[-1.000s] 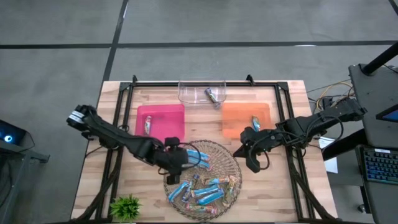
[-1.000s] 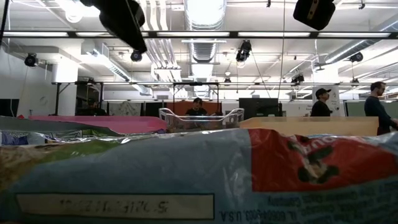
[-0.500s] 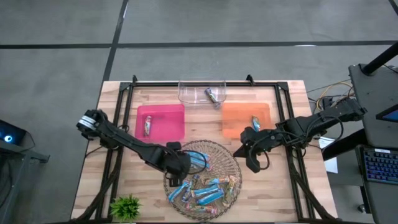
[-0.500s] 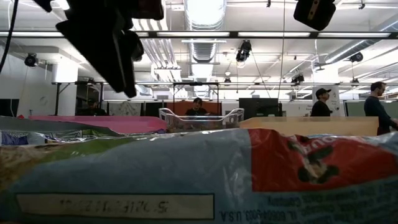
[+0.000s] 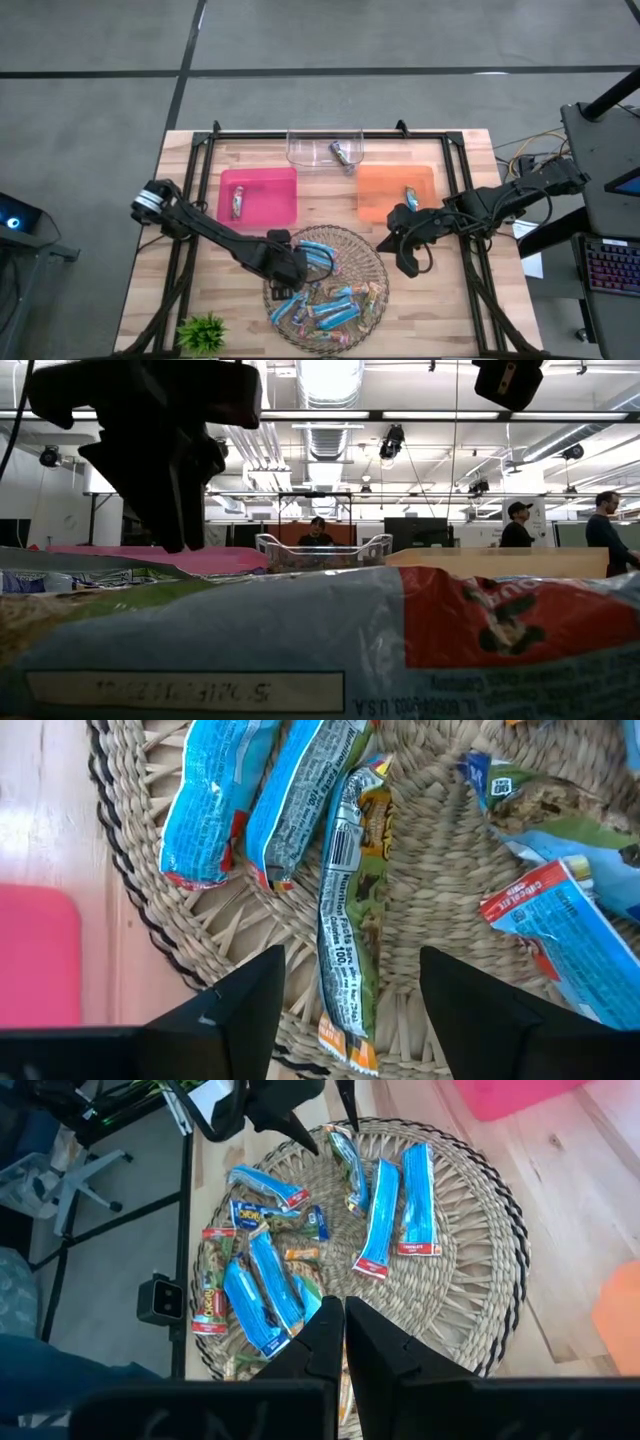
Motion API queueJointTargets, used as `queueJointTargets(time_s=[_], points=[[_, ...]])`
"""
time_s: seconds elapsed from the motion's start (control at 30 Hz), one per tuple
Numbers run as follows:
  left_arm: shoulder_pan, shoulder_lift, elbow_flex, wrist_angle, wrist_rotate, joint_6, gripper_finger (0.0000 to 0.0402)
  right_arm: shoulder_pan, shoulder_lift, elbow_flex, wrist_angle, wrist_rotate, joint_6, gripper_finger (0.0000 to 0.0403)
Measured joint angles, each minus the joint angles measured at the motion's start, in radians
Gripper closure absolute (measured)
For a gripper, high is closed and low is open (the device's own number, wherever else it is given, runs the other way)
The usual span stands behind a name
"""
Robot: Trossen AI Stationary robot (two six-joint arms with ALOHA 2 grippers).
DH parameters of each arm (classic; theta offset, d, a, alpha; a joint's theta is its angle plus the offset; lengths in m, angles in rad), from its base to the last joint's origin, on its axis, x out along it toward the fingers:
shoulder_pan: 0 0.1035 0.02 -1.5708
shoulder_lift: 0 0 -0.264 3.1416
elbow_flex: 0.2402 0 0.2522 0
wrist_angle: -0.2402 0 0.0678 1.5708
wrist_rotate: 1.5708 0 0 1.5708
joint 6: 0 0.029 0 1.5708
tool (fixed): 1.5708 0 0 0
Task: Pick and place Granola Bars by type
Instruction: Put the yellow granola bar into the yellow bin
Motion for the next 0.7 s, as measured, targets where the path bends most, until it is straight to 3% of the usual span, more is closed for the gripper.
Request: queueJointTargets(time_s=[0.7], points=[[0.003, 0.047, 0.0, 0.001, 0.018, -0.008, 0.0188, 0.0, 0.0, 0.0, -0.019, 0.001, 0.0, 0.0394]])
